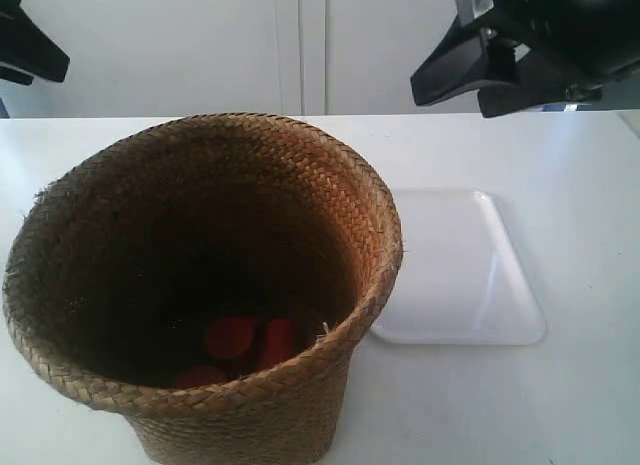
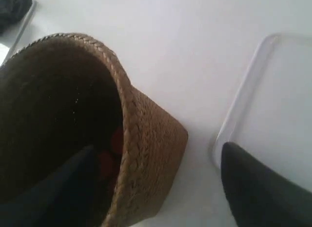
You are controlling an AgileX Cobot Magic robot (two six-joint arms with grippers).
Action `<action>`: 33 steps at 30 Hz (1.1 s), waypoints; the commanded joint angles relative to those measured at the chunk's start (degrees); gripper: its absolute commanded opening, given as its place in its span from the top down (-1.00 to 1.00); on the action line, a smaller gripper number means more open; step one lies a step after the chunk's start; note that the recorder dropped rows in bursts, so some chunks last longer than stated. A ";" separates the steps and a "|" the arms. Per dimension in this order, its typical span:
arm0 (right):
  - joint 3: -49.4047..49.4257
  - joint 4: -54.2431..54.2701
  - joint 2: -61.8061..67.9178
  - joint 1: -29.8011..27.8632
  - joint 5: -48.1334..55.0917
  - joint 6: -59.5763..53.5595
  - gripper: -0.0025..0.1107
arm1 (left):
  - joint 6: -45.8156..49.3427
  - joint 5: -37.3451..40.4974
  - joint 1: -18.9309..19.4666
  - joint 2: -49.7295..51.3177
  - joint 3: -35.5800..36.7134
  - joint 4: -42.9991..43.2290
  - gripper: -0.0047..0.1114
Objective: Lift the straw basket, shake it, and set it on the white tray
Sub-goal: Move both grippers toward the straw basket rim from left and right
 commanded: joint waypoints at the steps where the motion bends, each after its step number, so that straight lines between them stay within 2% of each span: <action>1: -0.15 -2.48 0.20 0.12 4.41 0.58 -0.22 | 1.09 12.22 0.23 -0.20 0.00 0.86 0.13; 4: 2.19 -3.05 0.20 0.12 5.14 0.81 -0.22 | 0.67 16.09 0.13 -0.20 0.00 1.16 0.13; 10: 4.97 -3.05 0.20 0.77 4.90 0.81 -0.22 | 0.79 16.09 0.13 -0.48 0.65 0.51 0.06; 15: 5.08 -2.93 0.20 0.77 5.11 0.71 -0.22 | 2.30 16.09 -0.63 -2.70 5.99 -0.77 -0.04; 22: 5.08 -2.83 0.20 0.77 5.55 0.71 -0.22 | 2.60 14.94 -0.91 -6.31 13.27 -0.74 -0.04; 33: 5.17 1.67 0.30 0.77 4.30 -0.61 -0.22 | 3.85 12.81 -0.91 -6.48 15.05 -1.78 -0.04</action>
